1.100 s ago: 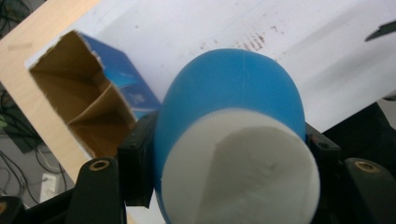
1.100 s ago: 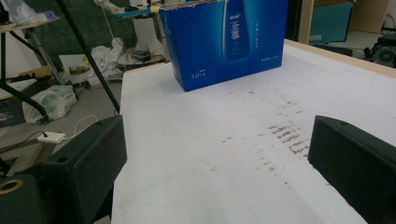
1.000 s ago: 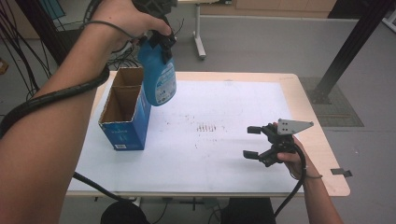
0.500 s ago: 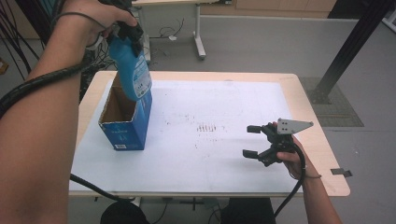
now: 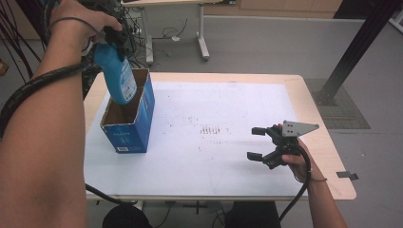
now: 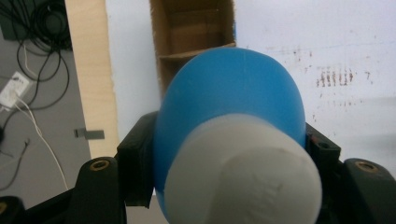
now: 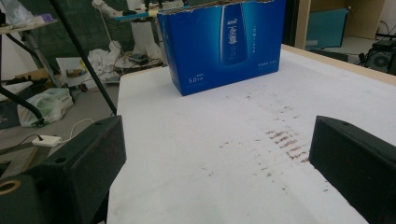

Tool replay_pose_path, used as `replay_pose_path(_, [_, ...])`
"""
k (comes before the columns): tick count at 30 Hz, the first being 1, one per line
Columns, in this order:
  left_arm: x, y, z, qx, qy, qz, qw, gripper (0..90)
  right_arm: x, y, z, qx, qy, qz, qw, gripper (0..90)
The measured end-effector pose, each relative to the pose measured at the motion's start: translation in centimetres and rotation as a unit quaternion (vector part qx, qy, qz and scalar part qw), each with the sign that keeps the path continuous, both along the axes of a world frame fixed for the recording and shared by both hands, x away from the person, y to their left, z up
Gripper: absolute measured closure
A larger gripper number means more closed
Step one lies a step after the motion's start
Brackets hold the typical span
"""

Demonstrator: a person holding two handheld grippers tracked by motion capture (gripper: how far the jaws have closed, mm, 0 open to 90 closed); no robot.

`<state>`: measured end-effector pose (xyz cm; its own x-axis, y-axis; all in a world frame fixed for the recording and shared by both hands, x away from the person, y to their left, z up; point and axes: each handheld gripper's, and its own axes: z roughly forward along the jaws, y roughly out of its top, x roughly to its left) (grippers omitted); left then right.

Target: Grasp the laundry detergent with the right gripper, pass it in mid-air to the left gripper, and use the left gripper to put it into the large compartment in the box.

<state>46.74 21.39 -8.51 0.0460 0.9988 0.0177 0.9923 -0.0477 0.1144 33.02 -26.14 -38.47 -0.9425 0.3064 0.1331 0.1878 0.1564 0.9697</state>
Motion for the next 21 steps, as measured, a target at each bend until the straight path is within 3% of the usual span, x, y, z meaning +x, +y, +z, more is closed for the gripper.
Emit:
replay_pose_path(6, [0.2,0.7,-0.6,-0.007,0.010,0.022,0.9997,36.6,0.1,0.2,0.0,-0.002,0.000,0.000,1.0000,3.8])
replay_pose_path(13, [0.4,0.6,-1.2,-0.007,0.013,0.018,0.9997,36.6,0.1,0.1,0.0,0.000,0.000,-0.001,1.0000,3.8])
replay_pose_path(21, [0.6,0.6,-3.1,-0.002,0.024,0.014,0.9996,36.6,0.1,0.1,0.0,0.000,0.001,-0.002,1.0000,3.8])
